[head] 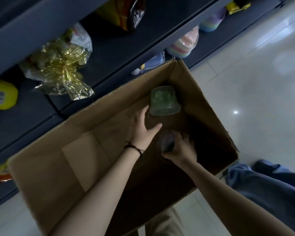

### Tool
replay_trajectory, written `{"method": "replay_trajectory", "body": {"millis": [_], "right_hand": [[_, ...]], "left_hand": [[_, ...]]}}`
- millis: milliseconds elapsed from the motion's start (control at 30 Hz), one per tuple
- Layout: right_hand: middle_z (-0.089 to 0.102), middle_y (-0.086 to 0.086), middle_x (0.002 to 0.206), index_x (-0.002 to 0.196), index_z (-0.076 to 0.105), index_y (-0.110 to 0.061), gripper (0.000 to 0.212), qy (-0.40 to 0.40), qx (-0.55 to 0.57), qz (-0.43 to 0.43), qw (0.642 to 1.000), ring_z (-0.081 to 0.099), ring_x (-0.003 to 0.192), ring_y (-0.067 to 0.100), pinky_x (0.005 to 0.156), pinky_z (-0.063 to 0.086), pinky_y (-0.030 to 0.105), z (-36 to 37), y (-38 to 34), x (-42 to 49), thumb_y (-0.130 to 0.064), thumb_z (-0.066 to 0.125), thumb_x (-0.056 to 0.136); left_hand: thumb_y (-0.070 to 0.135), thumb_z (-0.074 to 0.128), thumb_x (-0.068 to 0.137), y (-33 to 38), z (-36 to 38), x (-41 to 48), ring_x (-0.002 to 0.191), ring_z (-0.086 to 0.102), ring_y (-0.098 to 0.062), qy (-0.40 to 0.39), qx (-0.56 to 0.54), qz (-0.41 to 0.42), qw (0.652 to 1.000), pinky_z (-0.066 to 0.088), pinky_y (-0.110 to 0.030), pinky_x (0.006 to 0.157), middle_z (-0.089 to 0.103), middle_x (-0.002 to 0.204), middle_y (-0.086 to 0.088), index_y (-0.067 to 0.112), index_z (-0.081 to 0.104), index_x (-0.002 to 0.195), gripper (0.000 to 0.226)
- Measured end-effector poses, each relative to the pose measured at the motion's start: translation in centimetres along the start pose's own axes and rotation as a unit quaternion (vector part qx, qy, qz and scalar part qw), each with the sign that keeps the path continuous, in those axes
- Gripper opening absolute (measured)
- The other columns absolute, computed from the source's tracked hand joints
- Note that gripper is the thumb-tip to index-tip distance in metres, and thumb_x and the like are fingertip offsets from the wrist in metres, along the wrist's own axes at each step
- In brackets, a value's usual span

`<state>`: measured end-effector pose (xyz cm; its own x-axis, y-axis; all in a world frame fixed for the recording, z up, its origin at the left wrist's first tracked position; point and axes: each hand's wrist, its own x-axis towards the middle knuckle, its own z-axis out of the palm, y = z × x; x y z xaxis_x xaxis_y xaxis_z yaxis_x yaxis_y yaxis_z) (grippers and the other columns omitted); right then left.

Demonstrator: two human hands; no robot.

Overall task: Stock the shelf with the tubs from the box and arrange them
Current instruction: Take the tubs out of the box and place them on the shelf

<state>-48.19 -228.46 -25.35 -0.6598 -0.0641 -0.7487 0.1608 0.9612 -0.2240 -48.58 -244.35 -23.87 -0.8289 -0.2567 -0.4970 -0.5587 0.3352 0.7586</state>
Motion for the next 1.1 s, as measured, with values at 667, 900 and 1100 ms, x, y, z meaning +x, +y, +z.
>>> {"method": "replay_trajectory", "body": {"millis": [667,900,1100], "right_hand": [[0.025,0.005,0.145,0.143,0.021,-0.031,0.1,0.024,0.135,0.027,0.99,0.038,0.129,0.031,0.091,0.048,0.037,-0.4,1.6,0.5,-0.044,0.081,0.064],[0.032,-0.003,0.134,0.138,0.013,-0.035,0.103,0.06,0.234,-0.012,0.97,0.041,0.128,0.023,0.089,0.044,0.029,0.2,1.0,-0.7,-0.043,0.084,0.065],[0.039,0.006,0.14,0.149,0.001,-0.019,0.115,0.001,0.274,0.044,0.961,0.047,0.122,0.023,0.088,0.04,0.028,-0.3,0.8,-0.4,-0.044,0.081,0.07]], "left_hand": [[0.025,0.069,0.083,-6.5,-2.6,-2.3,0.104,0.042,-0.011,0.087,0.133,0.017,0.987,0.044,-0.03,0.089,0.049,0.112,-0.006,0.013,0.057,0.092,0.019],[0.036,0.08,0.068,-8.8,-3.7,-5.0,0.113,0.044,-0.038,0.12,0.28,0.039,0.952,0.04,-0.048,0.086,0.044,0.136,-0.008,0.017,0.052,0.081,0.036],[0.069,0.074,0.054,-8.3,-6.5,-1.3,0.136,0.029,-0.024,-0.027,0.334,0.049,0.941,0.029,-0.048,0.099,0.028,0.153,0.007,0.039,0.022,0.143,0.107]]}}
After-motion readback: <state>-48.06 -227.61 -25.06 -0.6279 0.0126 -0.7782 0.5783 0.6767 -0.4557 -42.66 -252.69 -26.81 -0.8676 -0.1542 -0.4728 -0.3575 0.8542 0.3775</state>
